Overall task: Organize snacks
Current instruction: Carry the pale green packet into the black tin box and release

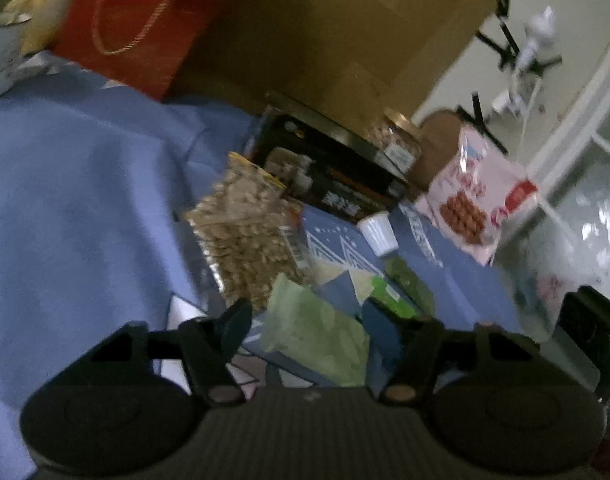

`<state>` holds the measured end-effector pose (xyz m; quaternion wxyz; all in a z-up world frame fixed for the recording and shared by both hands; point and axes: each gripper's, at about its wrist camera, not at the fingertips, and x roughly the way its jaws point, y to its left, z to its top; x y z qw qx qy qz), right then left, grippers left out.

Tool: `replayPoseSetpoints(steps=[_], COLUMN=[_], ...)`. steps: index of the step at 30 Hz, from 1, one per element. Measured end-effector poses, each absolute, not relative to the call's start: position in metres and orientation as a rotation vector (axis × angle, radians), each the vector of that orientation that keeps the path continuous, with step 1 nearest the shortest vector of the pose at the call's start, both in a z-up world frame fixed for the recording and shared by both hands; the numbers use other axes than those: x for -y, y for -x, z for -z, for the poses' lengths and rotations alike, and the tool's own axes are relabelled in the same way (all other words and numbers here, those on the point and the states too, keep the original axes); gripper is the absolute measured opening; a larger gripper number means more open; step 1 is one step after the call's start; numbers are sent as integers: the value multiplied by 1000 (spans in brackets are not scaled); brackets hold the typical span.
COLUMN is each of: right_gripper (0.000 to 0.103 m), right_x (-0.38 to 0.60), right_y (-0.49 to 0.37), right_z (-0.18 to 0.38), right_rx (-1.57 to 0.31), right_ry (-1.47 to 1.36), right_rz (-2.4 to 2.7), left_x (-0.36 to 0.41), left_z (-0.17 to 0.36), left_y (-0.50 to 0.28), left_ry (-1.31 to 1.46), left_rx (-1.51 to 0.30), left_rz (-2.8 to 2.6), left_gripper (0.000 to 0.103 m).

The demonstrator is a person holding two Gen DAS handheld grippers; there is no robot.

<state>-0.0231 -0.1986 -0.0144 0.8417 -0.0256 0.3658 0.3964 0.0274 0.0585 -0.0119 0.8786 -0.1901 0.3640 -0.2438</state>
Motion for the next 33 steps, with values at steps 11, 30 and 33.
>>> replayPoseSetpoints(steps=[11, 30, 33], right_gripper=[37, 30, 30], right_x=[175, 179, 190], right_y=[18, 9, -6], right_z=[18, 8, -9], right_rx=[-704, -667, -602], right_ry=[169, 147, 91], right_rz=[-724, -752, -724], left_x=[-46, -43, -30], left_z=[28, -6, -33], left_y=[-18, -37, -59], left_ry=[422, 386, 335], left_rx=[-841, -779, -718], left_rz=[600, 594, 612], left_gripper=[42, 26, 26])
